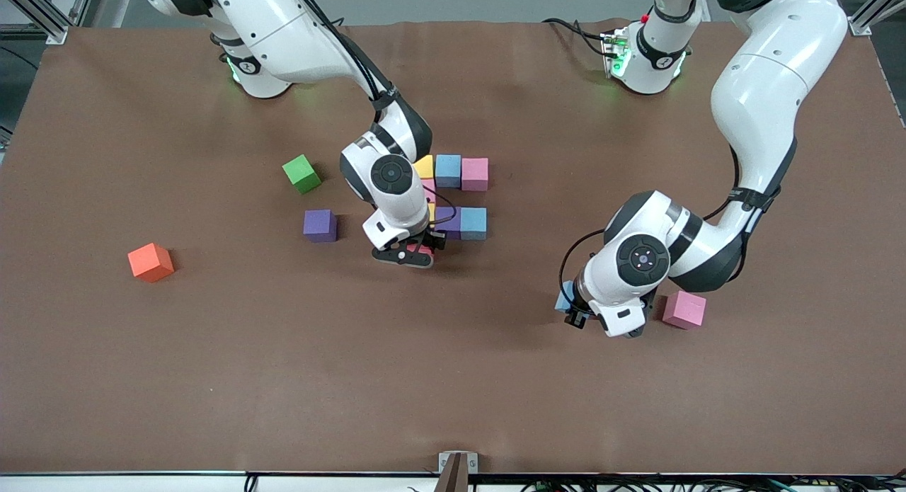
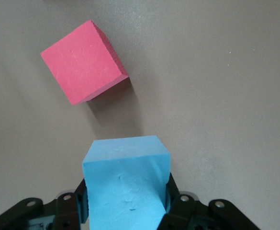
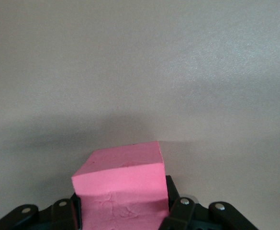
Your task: Arrange 11 blocks into digit 3
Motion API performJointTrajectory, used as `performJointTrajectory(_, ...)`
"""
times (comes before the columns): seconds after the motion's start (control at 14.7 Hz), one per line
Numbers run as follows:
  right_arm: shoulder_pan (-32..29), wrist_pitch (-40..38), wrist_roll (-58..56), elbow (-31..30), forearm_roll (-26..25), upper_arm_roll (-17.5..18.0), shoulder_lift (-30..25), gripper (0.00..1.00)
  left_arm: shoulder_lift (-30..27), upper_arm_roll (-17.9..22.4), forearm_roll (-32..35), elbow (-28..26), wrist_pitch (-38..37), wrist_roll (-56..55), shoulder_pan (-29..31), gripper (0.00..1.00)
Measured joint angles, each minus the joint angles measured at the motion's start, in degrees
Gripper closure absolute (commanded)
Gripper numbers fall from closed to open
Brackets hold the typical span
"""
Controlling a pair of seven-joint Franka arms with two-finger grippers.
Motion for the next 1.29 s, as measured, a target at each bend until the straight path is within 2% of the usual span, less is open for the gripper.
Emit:
performJointTrajectory(1.02, 0.07, -0.74, 0.1, 0.04, 0.0, 0.01, -0.09, 0.94, 0.0, 0.0, 0.0, 0.0, 0.0, 0.0, -0.02, 0.69)
performJointTrajectory(1.09, 0.07, -0.76, 0.1, 0.03, 0.0, 0.01, -0.09, 0.86, 0.0, 0.0, 0.0, 0.0, 0.0, 0.0, -0.02, 0.69)
performJointTrajectory(1.16, 0.07, -0.76, 0.11, 0.04, 0.0, 0.01, -0.09, 0.63, 0.0, 0.0, 0.0, 0.0, 0.0, 0.0, -0.02, 0.69)
performJointTrajectory(1.23, 0.07, -0.77, 0.11, 0.04, 0.0, 0.01, -0.09, 0.35, 0.0, 0.0, 0.0, 0.0, 0.0, 0.0, -0.02, 0.69)
performJointTrajectory(1.29, 0.07, -0.77, 0.11, 0.04, 0.0, 0.01, -0.09, 0.14, 0.0, 0.0, 0.0, 0.0, 0.0, 0.0, -0.02, 0.69)
